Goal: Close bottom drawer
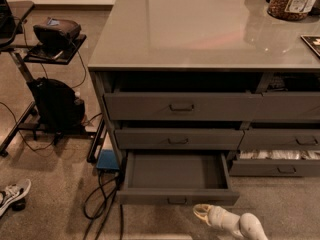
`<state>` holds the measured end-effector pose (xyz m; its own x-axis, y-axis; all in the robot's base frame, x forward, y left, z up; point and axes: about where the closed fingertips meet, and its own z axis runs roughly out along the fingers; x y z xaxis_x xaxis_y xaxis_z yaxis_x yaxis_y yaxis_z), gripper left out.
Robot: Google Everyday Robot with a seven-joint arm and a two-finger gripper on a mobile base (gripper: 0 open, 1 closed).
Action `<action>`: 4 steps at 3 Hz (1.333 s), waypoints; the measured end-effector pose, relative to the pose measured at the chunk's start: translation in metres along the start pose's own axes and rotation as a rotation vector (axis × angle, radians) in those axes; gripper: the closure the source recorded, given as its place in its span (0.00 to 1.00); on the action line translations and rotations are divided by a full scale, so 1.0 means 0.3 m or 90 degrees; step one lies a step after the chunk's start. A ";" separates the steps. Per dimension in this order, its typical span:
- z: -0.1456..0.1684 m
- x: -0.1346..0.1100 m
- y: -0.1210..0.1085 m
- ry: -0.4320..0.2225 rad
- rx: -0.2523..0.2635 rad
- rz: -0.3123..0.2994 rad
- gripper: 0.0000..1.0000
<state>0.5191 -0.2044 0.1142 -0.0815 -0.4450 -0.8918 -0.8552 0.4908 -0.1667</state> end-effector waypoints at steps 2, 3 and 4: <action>0.046 -0.024 -0.117 -0.017 0.039 -0.031 1.00; 0.073 -0.044 -0.250 -0.028 0.088 -0.043 1.00; 0.072 -0.045 -0.252 -0.029 0.092 -0.044 1.00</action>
Offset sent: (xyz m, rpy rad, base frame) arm 0.1558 -0.0479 0.0256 -0.0316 -0.2442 -0.1583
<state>0.5960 -0.2192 0.1298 0.0016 -0.4483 -0.8939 -0.7750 0.5643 -0.2844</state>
